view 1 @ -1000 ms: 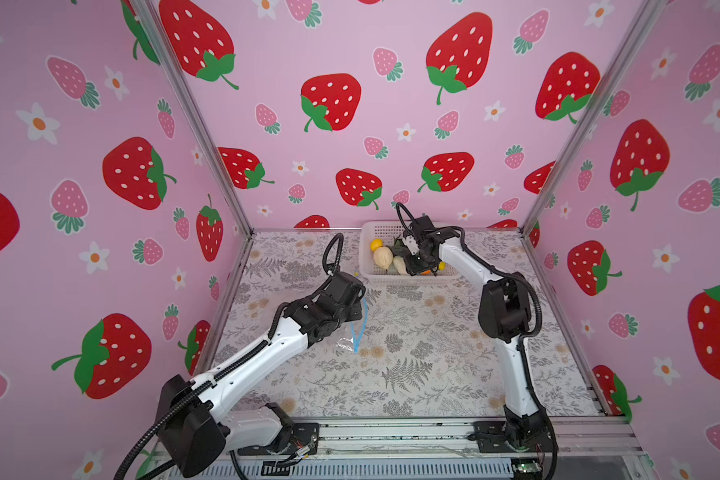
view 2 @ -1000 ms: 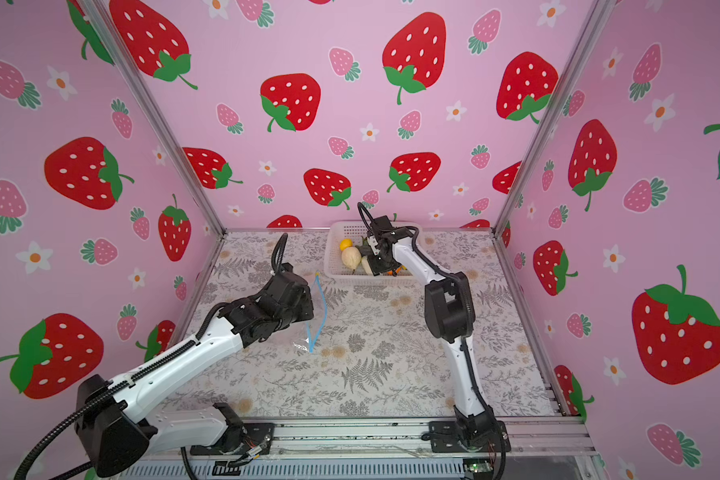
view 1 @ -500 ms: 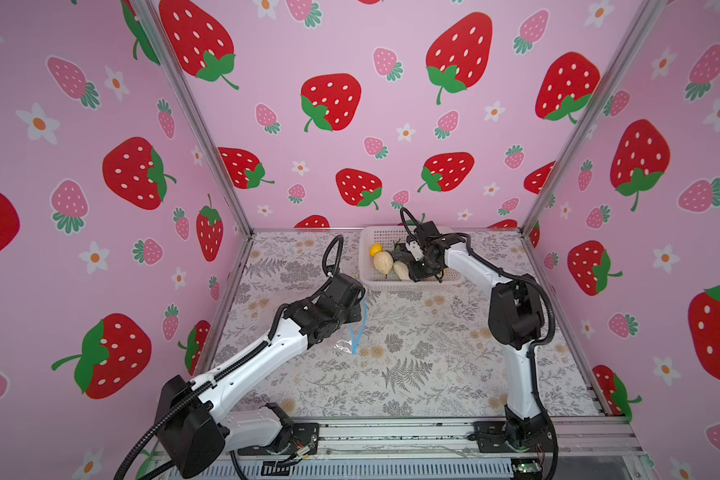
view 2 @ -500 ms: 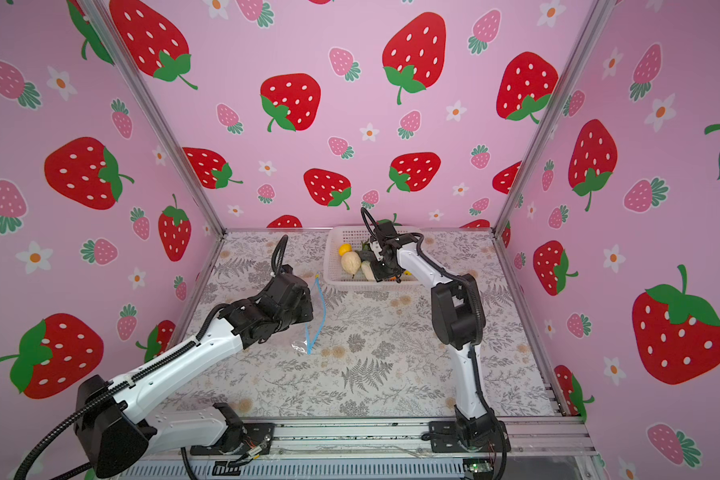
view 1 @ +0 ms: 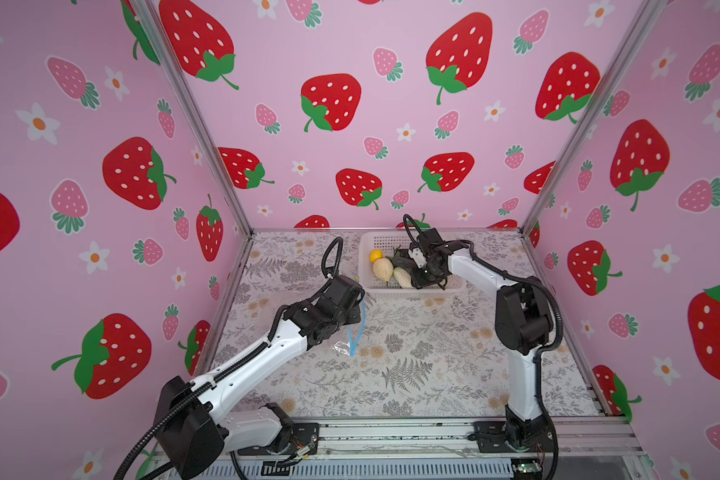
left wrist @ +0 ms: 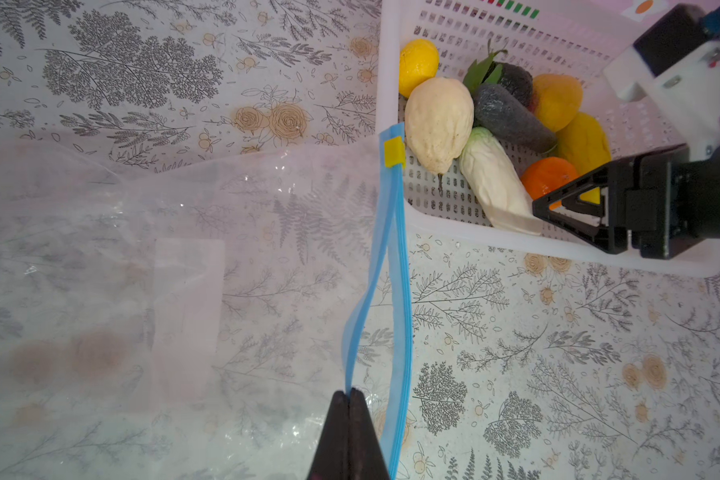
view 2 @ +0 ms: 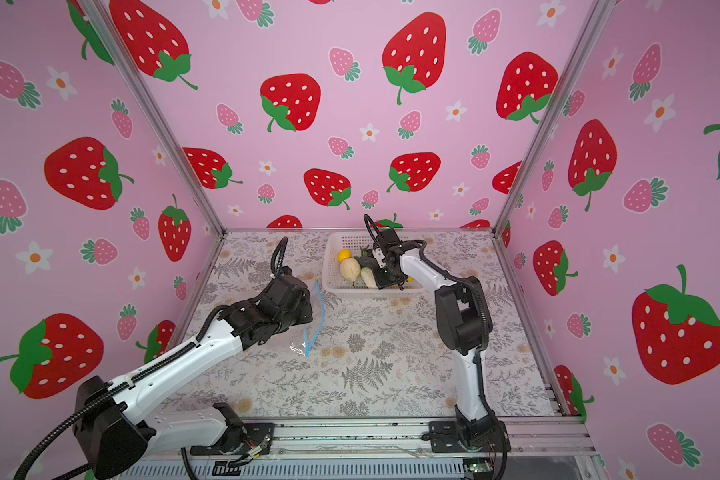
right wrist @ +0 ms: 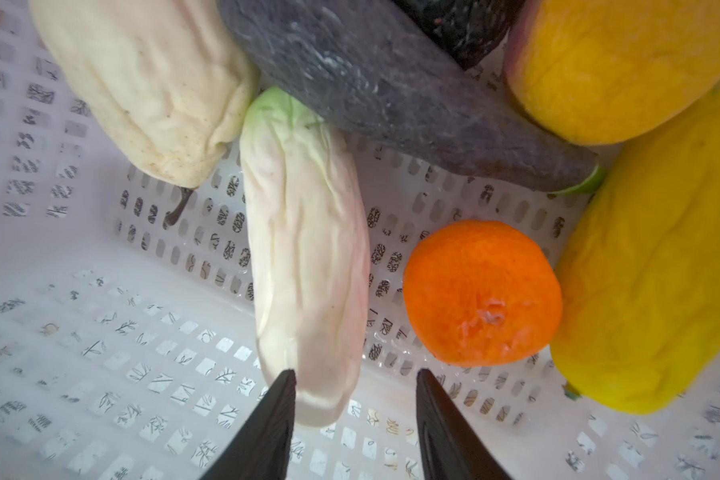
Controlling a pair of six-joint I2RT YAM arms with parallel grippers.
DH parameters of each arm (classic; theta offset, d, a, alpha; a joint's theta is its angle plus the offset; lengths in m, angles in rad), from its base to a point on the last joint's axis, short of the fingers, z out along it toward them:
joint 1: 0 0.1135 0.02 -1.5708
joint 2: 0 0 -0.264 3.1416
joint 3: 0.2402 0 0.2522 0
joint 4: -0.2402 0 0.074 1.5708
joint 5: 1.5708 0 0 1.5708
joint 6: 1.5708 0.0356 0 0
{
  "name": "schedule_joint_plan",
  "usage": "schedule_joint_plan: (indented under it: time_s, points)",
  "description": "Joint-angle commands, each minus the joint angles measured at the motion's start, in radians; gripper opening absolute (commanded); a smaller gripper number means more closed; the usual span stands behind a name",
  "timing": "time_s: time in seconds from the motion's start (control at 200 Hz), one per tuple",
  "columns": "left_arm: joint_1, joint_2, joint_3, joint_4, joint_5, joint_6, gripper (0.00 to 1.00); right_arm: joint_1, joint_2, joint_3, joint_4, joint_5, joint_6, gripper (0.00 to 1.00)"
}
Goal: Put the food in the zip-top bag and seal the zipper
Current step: 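Lower the open right gripper into the basket above the orange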
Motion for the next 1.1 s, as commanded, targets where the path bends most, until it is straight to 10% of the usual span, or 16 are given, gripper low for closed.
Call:
schedule_joint_plan:
  time_s: [0.0,1.095]
  points:
    - [0.002,-0.022,-0.013,0.002,-0.011,-0.021,0.0,0.011,-0.04,-0.027,-0.005,-0.014,0.015,0.49]
    - [0.001,-0.048,-0.031,0.037,0.033,-0.042,0.0,-0.046,-0.074,-0.089,0.079,0.115,0.057,0.65]
